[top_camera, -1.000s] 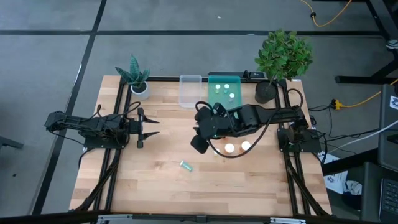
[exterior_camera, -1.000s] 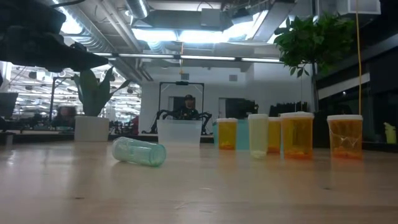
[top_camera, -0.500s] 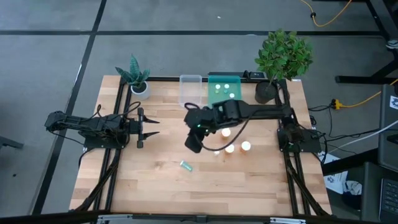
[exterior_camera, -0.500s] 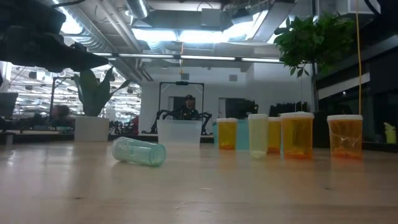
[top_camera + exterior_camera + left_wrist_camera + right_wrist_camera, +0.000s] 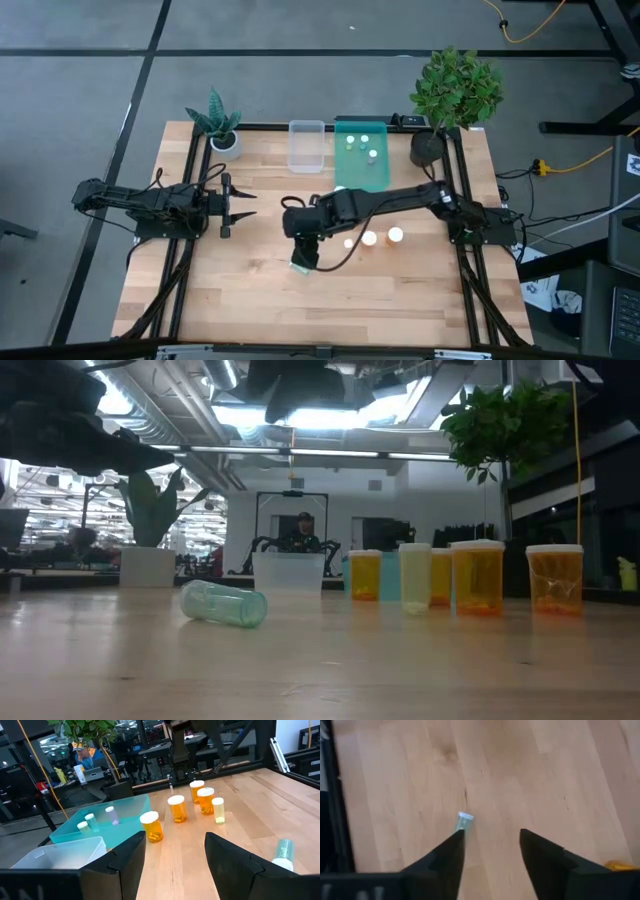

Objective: Pick and place medicine bottles into bin by pill shape (circle, oval)
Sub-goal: Put the blue tablet bottle into the blue bin

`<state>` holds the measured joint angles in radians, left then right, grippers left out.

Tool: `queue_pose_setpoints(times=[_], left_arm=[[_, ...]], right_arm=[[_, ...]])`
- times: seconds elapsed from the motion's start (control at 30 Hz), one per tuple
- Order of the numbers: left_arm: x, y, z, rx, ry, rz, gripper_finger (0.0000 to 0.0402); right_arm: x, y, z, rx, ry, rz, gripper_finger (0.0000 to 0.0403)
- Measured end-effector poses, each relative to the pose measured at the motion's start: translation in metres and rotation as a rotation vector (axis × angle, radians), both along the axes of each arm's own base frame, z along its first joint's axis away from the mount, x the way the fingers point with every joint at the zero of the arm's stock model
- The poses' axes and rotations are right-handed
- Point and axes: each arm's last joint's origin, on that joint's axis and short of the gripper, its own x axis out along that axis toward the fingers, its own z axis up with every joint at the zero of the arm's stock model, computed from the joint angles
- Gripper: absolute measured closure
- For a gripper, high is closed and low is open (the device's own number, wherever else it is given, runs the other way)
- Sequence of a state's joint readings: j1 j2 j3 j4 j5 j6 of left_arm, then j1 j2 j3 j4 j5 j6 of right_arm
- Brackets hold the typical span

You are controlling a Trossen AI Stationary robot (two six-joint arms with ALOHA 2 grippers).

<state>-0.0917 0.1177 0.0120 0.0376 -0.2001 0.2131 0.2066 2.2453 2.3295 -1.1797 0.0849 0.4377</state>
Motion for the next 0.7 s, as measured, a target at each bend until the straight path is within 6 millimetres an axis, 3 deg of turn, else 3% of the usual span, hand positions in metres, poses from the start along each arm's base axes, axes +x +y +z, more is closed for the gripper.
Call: queue_pose_setpoints(times=[0.2,0.43,0.7], left_arm=[[0.0,0.0,0.0,0.0,0.0,0.0,0.0206],[0.0,0.0,0.0,0.0,0.0,0.0,0.0206],[0.0,0.0,0.0,0.0,0.0,0.0,0.0206]], right_arm=[[0.005,0.002,-0.009,-0.007,0.003,0.012,0.0136],[0.011,0.003,-0.011,0.064,-0.026,-0.088,0.0116],[0.03,0.007,-0.065,0.038,0.076,-0.092,0.0123]])
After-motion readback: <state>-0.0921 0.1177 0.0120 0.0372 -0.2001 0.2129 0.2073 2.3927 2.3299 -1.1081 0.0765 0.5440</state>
